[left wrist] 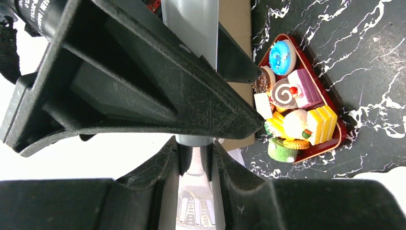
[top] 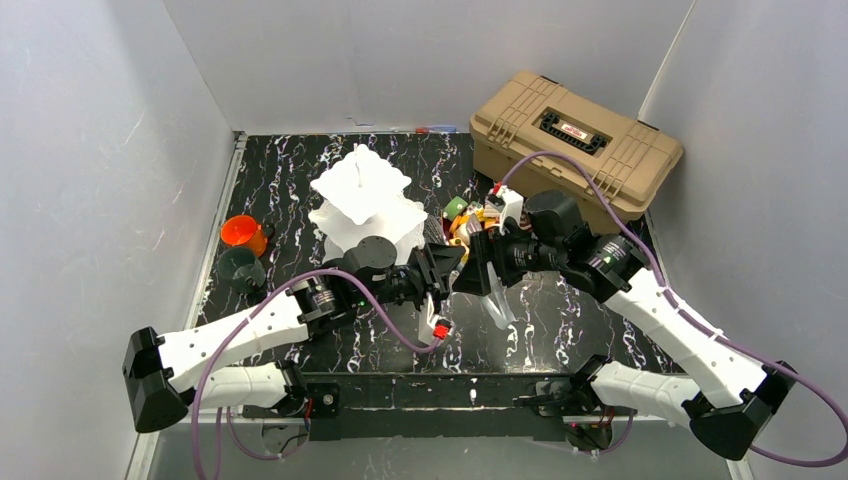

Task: Serve the afternoon tea
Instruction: Adjust the clamp.

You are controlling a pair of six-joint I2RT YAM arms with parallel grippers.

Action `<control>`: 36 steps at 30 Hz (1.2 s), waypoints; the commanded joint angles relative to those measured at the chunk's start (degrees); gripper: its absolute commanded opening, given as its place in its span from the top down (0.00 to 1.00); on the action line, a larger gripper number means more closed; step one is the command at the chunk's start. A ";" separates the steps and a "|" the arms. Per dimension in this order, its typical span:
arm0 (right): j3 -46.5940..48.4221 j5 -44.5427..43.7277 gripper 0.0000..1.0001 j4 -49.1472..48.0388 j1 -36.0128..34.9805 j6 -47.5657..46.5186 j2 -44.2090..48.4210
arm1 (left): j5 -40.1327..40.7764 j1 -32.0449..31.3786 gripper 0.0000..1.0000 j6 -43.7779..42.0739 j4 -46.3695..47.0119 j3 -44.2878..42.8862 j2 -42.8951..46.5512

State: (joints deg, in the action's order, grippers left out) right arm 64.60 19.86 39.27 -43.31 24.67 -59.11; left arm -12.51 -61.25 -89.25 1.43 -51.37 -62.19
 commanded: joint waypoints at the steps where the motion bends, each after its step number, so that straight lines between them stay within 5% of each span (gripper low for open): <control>1: 2.21 -0.04 0.02 -2.23 -0.28 -1.81 1.76 | -1.29 -0.27 0.97 -0.39 1.65 -0.12 2.59; 9: 4.23 0.08 0.12 -0.27 -0.27 -1.60 0.49 | -2.29 -0.27 0.94 -1.55 1.91 0.98 2.86; 16: 4.43 0.54 0.34 0.16 -0.28 -0.85 -0.10 | -1.55 -0.27 0.68 -1.34 2.41 0.59 2.87; 22: 4.00 -1.69 0.33 1.60 -0.28 -0.73 0.10 | -0.10 -0.27 0.38 -0.19 2.46 0.73 3.35; 36: 3.60 -10.63 0.29 6.87 -0.28 -3.39 -3.79 | 11.30 -0.24 0.23 14.72 -9.66 -4.14 12.88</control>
State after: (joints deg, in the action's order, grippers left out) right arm 66.87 12.45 46.44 -43.59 22.48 -62.59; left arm -6.98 -61.25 -82.54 -2.85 -51.09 -51.90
